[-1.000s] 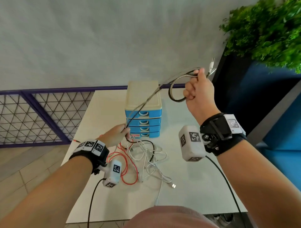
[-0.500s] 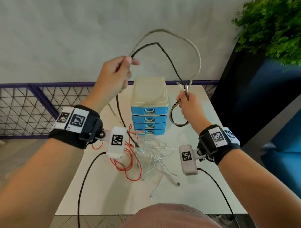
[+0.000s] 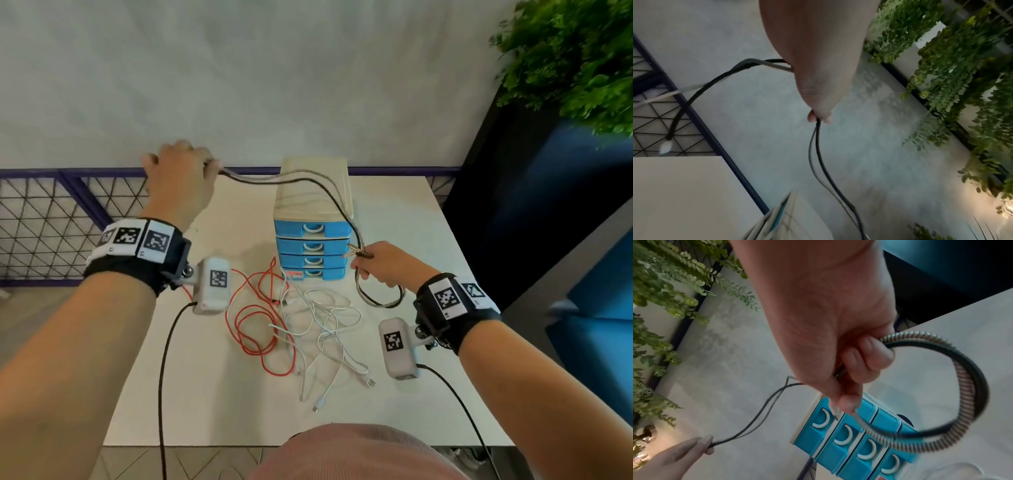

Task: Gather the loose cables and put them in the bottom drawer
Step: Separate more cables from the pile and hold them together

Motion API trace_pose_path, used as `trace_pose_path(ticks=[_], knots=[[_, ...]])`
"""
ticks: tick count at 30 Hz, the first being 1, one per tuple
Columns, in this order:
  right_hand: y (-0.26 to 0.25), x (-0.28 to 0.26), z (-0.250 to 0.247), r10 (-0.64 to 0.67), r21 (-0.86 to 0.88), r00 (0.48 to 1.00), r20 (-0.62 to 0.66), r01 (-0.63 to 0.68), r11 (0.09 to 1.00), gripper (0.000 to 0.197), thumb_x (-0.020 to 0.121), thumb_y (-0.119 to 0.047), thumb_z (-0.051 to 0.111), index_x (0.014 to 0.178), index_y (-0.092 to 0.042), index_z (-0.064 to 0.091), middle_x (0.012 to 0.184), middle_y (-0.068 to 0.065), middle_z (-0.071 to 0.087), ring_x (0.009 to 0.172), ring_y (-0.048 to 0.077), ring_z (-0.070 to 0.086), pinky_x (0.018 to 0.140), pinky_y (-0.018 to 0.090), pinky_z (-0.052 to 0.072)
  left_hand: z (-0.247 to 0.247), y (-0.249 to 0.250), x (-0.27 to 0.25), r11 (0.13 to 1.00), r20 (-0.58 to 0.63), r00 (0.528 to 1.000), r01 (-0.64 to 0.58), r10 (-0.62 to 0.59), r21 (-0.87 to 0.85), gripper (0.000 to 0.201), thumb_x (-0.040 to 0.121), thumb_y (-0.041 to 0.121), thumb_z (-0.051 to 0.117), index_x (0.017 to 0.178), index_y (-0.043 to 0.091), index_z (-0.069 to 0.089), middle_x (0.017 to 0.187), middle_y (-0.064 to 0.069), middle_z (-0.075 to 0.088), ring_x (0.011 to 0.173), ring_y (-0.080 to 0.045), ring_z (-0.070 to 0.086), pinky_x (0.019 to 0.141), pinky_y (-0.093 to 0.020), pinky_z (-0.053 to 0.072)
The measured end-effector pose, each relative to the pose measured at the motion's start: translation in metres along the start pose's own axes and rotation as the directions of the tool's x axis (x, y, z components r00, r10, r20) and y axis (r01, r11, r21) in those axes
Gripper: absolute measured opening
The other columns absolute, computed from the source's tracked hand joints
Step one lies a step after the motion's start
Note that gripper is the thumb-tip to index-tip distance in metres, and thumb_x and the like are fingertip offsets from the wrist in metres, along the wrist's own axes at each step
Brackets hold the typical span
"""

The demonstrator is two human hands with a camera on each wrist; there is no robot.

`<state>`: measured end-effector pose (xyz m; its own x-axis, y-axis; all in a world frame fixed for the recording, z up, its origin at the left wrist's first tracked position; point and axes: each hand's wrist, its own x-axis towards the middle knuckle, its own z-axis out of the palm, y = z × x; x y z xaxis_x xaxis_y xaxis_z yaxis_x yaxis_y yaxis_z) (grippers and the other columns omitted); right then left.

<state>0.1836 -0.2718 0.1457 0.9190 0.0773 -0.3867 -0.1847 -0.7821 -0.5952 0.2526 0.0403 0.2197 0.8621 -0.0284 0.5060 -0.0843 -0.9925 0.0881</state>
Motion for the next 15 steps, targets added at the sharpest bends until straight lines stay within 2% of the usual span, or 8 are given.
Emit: trace_pose_path(ticks=[3, 7, 8, 10, 11, 12, 13, 15], knots=[[-0.002, -0.006, 0.0, 0.001, -0.009, 0.998, 0.069, -0.001, 1.0, 0.031, 0.095, -0.025, 0.051, 0.069, -0.008, 0.057, 0.058, 0.004, 0.04, 0.048, 0.016, 0.033, 0.044, 0.021, 0.031, -0.001, 0.0, 0.009, 1.0, -0.041, 0.999, 0.012, -0.013, -0.015, 0.027, 0.096, 0.031, 0.046, 0.103, 0.013, 0.065, 0.106, -0.016, 0.052, 0.107, -0.037, 0.043, 0.096, -0.053, 0.024], [0.0, -0.008, 0.001, 0.009, 0.09, 0.999, 0.047, -0.013, 0.996, 0.023, 0.094, -0.031, 0.054, 0.092, -0.009, 0.06, 0.073, 0.006, 0.043, 0.056, 0.015, 0.037, 0.051, 0.022, 0.035, 0.028, 0.007, -0.009, 0.999, 0.14, 0.989, -0.039, 0.04, -0.008, 0.02, 0.091, 0.028, 0.053, 0.108, 0.024, 0.064, 0.119, -0.008, 0.047, 0.118, -0.032, 0.041, 0.11, -0.061, 0.004], [0.001, -0.008, 0.001, 0.02, 0.179, 0.999, 0.03, -0.025, 0.983, 0.023, 0.095, -0.031, 0.053, 0.094, -0.009, 0.06, 0.073, 0.006, 0.042, 0.055, 0.015, 0.036, 0.05, 0.023, 0.035, 0.036, 0.014, -0.018, 0.996, 0.177, 0.981, -0.071, 0.08, -0.06, 0.022, 0.091, 0.029, 0.055, 0.111, 0.025, 0.063, 0.123, -0.007, 0.047, 0.12, -0.03, 0.04, 0.111, -0.059, 0.006], [0.001, -0.008, 0.0, 0.042, 0.385, 0.999, -0.016, -0.033, 0.922, 0.021, 0.098, -0.025, 0.048, 0.093, -0.008, 0.06, 0.066, 0.002, 0.038, 0.052, 0.013, 0.034, 0.048, 0.022, 0.034, 0.047, 0.039, -0.04, 0.948, 0.266, 0.934, -0.166, 0.24, -0.272, 0.02, 0.091, 0.029, 0.056, 0.109, 0.023, 0.062, 0.119, -0.004, 0.052, 0.113, -0.022, 0.046, 0.108, -0.048, 0.026], [0.0, -0.009, -0.001, 0.054, 0.467, 0.998, -0.043, -0.028, 0.884, 0.022, 0.1, -0.022, 0.044, 0.09, -0.008, 0.058, 0.063, 0.001, 0.036, 0.051, 0.013, 0.033, 0.048, 0.022, 0.033, 0.05, 0.055, -0.054, 0.89, 0.329, 0.876, -0.205, 0.353, -0.409, 0.016, 0.091, 0.029, 0.055, 0.104, 0.022, 0.062, 0.111, 0.0, 0.056, 0.104, -0.016, 0.05, 0.102, -0.042, 0.038], [-0.001, -0.01, -0.002, 0.067, 0.529, 0.995, -0.07, -0.02, 0.848, 0.024, 0.101, -0.02, 0.039, 0.089, -0.008, 0.056, 0.061, 0.0, 0.034, 0.05, 0.013, 0.033, 0.048, 0.023, 0.033, 0.053, 0.07, -0.068, 0.823, 0.397, 0.789, -0.226, 0.469, -0.521, 0.011, 0.091, 0.03, 0.055, 0.096, 0.023, 0.062, 0.1, 0.005, 0.06, 0.093, -0.011, 0.055, 0.092, -0.04, 0.047], [-0.002, -0.01, -0.003, 0.077, 0.565, 0.993, -0.091, -0.012, 0.825, 0.025, 0.102, -0.02, 0.036, 0.088, -0.009, 0.053, 0.06, 0.0, 0.034, 0.05, 0.013, 0.033, 0.048, 0.023, 0.032, 0.054, 0.086, -0.083, 0.771, 0.459, 0.682, -0.247, 0.568, -0.587, 0.01, 0.09, 0.033, 0.056, 0.091, 0.025, 0.062, 0.091, 0.009, 0.063, 0.084, -0.008, 0.058, 0.083, -0.038, 0.051], [-0.004, -0.013, -0.004, 0.075, 0.59, 0.99, -0.117, 0.009, 0.807, 0.025, 0.103, -0.021, 0.034, 0.088, -0.01, 0.051, 0.06, -0.001, 0.034, 0.049, 0.013, 0.034, 0.048, 0.023, 0.033, 0.062, 0.111, -0.113, 0.693, 0.534, 0.452, -0.354, 0.715, -0.628, 0.011, 0.089, 0.035, 0.056, 0.089, 0.027, 0.063, 0.085, 0.011, 0.065, 0.077, -0.004, 0.057, 0.072, -0.028, 0.05]])
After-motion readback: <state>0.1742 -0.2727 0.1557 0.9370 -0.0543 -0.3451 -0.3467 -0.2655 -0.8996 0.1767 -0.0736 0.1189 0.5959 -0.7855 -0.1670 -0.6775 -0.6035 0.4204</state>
